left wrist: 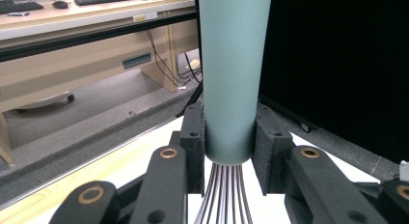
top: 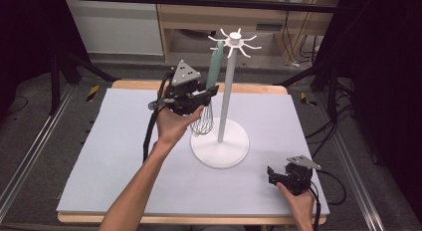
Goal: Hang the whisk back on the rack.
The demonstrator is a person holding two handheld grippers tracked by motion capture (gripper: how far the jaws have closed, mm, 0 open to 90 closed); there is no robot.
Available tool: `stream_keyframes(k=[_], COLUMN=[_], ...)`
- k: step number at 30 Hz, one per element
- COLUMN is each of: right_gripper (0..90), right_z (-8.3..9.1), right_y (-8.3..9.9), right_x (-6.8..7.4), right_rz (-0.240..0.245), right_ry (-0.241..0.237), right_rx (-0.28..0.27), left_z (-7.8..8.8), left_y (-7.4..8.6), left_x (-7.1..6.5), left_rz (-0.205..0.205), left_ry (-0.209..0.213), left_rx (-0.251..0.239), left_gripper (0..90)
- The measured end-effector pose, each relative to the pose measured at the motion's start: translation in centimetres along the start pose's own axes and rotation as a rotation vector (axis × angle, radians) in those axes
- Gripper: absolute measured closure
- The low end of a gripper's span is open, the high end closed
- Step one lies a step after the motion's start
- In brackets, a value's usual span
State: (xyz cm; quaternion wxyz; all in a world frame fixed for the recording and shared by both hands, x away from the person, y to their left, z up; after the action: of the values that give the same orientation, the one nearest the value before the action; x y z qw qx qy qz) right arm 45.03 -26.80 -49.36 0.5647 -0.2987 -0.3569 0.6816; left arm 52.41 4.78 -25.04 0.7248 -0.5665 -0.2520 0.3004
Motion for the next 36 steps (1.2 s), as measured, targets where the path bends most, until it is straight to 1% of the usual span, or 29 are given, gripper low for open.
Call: stream_keyframes(k=[6,10,12,15,23,26,29,36], right_gripper=[7.4,7.4,7.4,7.3,7.4,7.3,7.4,7.3], right_z=[0.0,0.0,0.0,0.0,0.0,0.0,0.0,-0.1], right_y=[0.0,0.0,0.0,0.0,0.0,0.0,0.0,0.1], right_x=[0.0,0.0,0.0,0.0,0.0,0.0,0.1,0.1], right_rz=[0.001,0.004,-0.002,0.001,-0.003,-0.002,-0.004,-0.005], right_ry=[0.000,-0.001,-0.002,-0.002,-0.004,-0.003,-0.006,-0.005], right_rx=[0.001,0.001,0.003,0.005,0.005,0.006,0.005,0.007], left_z=[-0.3,-0.7,-0.8,-1.2,-1.6,-1.7,-1.8,-1.8], left_y=[0.1,0.2,0.3,0.4,0.6,0.6,0.6,0.7], left_x=[0.0,-0.1,0.0,0.0,0.0,0.0,0.0,0.2], left_rz=[0.003,0.013,0.010,0.013,0.015,0.006,0.005,-0.001], left_ry=[-0.002,0.006,0.005,-0.001,-0.002,-0.008,0.000,-0.011], left_rx=[-0.006,-0.012,-0.013,-0.030,-0.054,-0.056,-0.060,-0.063], left_gripper=[68.5,68.5,68.5,68.5,68.4,68.4,68.3,67.8])
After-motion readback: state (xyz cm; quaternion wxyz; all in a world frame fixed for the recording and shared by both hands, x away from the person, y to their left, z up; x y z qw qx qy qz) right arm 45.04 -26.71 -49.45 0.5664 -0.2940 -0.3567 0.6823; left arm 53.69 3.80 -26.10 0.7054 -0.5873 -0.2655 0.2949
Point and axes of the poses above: each handheld gripper's, and its own axes: z roughly backward along the jaws, y roughly out of its underside, x roughly to its left, the point moved 3 cm from there along -z, roughly forward along the jaws, and after that the axes turned 4 degrees about -x, right-handed, at the moved point
